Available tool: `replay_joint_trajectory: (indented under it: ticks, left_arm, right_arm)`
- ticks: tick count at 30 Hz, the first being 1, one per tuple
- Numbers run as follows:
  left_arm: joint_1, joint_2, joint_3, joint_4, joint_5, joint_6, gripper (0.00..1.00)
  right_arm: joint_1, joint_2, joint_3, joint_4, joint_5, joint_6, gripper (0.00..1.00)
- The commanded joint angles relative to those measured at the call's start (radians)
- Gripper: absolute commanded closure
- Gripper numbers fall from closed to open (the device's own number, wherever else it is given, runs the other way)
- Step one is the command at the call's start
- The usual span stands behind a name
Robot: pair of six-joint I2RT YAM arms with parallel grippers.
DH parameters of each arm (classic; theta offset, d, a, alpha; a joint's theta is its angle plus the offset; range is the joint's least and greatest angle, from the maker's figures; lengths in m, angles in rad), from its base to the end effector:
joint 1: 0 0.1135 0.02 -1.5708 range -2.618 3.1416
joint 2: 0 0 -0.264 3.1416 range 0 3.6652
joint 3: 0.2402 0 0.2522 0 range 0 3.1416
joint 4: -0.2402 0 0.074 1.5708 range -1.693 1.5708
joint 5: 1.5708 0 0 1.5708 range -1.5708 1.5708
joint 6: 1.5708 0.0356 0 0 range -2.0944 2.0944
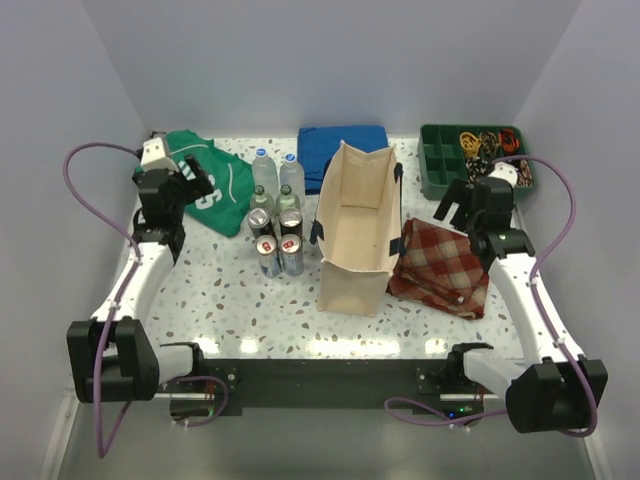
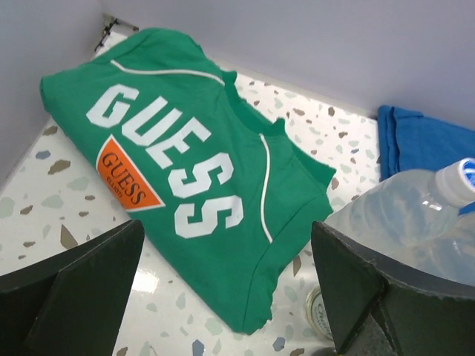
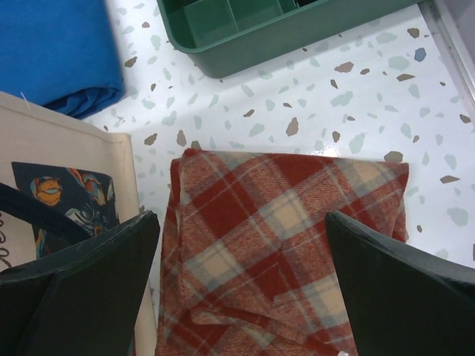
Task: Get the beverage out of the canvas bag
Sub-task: Reset both arms
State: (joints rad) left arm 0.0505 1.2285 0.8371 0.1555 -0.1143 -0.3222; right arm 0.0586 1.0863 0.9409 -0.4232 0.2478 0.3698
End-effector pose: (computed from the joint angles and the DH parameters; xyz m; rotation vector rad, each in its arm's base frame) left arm 0.2865 0.0185 0.2986 -0.4142 1.7579 -0.0903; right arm 0.2396 0.0053 0.3126 0.4703 2.0672 -0.0111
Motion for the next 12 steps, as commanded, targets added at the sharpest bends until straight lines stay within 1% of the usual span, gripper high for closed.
replay_joint_trajectory:
  ticks: [1,4,12]
  left_arm:
    - [0.003,0.028,-0.087,0.177,-0.025,0.035,0.0]
    - [0.0,0.042,-0.116,0.203,-0.015,0.066,0.0]
    - [-0.017,0.029,-0.266,0.341,-0.067,0.112,0.0]
  right_arm:
    - [0.001,-0.051,-0.028,0.034,0.031,0.015,0.02]
    - [0.001,-0.081,-0.06,0.058,0.056,0.015,0.02]
    - [0.001,-0.06,-0.08,0.063,0.088,0.034,0.02]
